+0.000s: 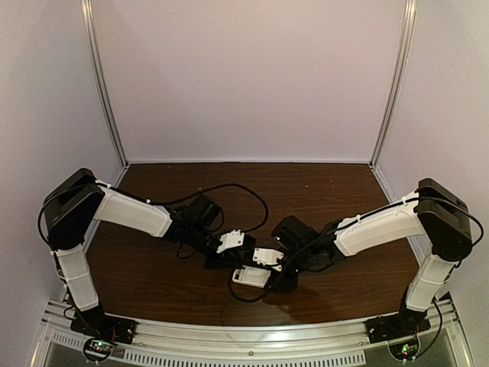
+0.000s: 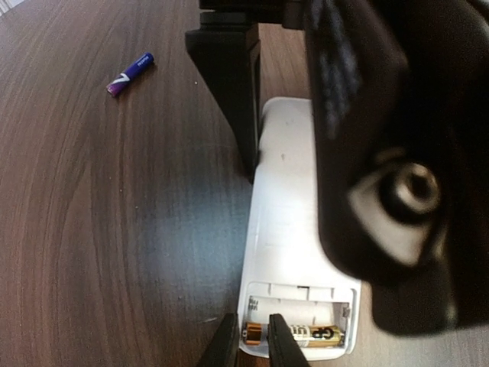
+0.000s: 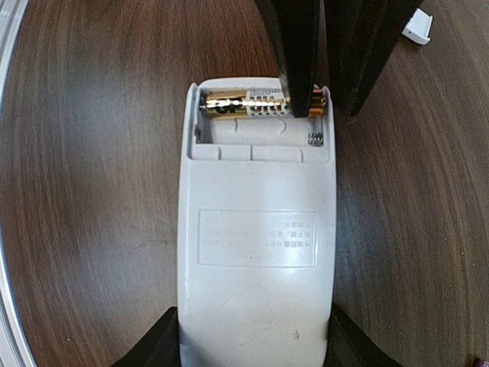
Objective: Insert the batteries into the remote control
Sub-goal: Hold the remote control without the battery cover at the center of the board, then adjust the battery in the battery compartment.
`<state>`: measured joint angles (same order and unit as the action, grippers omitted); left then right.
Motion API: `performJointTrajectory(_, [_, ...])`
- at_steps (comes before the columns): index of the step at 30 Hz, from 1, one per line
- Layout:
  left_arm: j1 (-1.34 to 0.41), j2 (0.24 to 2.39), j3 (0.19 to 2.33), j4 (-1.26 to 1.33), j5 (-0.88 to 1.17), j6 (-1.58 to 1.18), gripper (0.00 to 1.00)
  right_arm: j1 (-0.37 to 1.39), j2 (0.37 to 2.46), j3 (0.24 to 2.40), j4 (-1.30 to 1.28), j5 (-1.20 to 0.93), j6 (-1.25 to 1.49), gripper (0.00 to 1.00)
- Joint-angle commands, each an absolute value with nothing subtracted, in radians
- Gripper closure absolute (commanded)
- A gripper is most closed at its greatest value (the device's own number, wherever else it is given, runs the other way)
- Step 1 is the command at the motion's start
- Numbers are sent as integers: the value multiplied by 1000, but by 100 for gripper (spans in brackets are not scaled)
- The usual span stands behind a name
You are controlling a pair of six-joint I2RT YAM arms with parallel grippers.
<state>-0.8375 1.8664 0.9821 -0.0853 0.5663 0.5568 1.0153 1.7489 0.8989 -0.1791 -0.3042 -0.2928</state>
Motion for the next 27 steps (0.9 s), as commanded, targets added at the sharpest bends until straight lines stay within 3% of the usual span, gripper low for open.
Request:
performJointTrajectory(1, [-826, 1897, 1020, -113, 597, 563, 86, 1023, 1776, 907, -201, -301, -311, 55])
performJointTrajectory(12, [-824, 1905, 1025, -175, 628, 551, 91, 1023, 1787, 909, -205, -283, -308, 69])
performJointTrajectory(20, [-826, 1910, 1008, -194, 638, 551, 99, 1022, 1804, 914, -212, -268, -293, 86])
performJointTrajectory(27, [-840, 1926, 1001, -223, 622, 548, 99, 1022, 1806, 916, -213, -247, -285, 91])
